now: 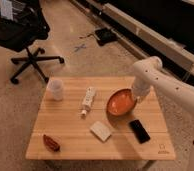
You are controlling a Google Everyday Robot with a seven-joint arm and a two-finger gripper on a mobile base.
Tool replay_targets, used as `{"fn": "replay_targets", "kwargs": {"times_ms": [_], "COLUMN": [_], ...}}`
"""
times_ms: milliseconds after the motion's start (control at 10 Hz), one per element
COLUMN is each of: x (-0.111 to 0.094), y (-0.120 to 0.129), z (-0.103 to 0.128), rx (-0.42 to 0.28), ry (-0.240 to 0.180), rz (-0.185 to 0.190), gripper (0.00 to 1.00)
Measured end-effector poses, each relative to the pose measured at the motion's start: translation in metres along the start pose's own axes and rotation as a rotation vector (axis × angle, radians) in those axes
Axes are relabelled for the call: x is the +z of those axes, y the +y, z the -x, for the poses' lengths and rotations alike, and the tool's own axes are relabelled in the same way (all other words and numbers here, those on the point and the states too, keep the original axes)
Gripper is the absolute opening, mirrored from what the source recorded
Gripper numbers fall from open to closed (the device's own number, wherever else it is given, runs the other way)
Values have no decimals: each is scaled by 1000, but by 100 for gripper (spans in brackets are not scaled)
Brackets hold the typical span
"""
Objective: Pick up the ceramic bowl
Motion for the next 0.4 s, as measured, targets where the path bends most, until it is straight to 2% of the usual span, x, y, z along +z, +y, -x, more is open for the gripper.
{"fn": "replay_targets", "kwargs": {"times_ms": [400], "x": [-32], "y": [-1], "z": [-2], "rx": [-12], "ry": [-13], "rz": [-15], "gripper": [0]}}
